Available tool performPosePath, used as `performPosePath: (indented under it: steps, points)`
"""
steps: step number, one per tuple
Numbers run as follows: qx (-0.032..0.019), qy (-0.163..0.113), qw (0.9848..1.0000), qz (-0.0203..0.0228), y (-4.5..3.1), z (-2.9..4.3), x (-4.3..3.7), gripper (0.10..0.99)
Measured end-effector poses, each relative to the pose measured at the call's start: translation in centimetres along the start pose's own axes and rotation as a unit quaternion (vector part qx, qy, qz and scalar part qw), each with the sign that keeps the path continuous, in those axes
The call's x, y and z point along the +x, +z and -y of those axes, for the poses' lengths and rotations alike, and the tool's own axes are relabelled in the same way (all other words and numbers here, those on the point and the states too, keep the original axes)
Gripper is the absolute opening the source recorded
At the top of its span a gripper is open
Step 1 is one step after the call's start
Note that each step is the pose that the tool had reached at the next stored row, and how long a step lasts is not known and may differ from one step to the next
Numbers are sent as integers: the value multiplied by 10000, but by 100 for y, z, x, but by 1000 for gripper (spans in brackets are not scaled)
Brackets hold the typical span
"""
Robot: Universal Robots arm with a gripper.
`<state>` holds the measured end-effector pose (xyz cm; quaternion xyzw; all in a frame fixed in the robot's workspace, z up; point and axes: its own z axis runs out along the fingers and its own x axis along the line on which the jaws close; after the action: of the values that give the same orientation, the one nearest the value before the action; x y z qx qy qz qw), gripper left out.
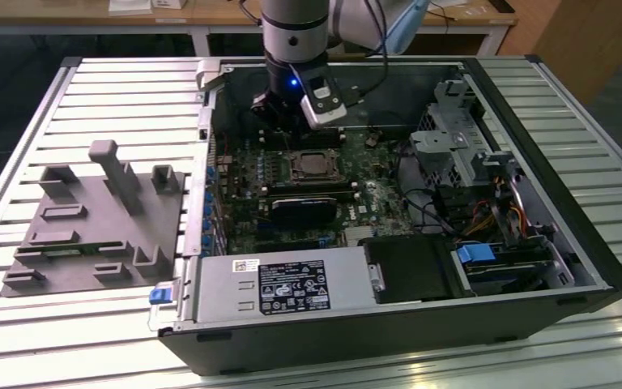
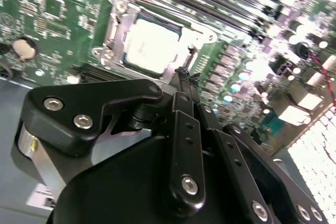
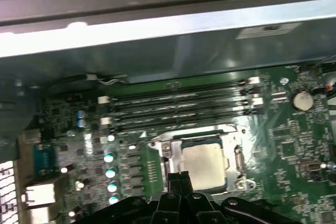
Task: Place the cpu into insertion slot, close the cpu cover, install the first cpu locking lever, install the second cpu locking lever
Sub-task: 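Install the first cpu locking lever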
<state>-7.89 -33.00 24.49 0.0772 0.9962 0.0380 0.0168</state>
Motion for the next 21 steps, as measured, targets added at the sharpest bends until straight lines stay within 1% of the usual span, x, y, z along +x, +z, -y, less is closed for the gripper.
performPosePath:
  steps: [5,8,9,11,14,16,18,21]
  points:
    - [-2,-1,10000,13,-6,23,146,102]
    - [-4,-1,10000,21,-8,32,208,102]
    - [-12,-1,10000,21,-9,34,218,102]
    - [-47,0,10000,17,-9,37,237,102]
    - [-137,2,9999,5,-10,41,265,102]
    - [-219,5,9998,-4,-11,44,287,102]
    - [-331,6,9994,-17,-12,48,308,102]
    - [-517,13,9987,-36,-13,52,338,102]
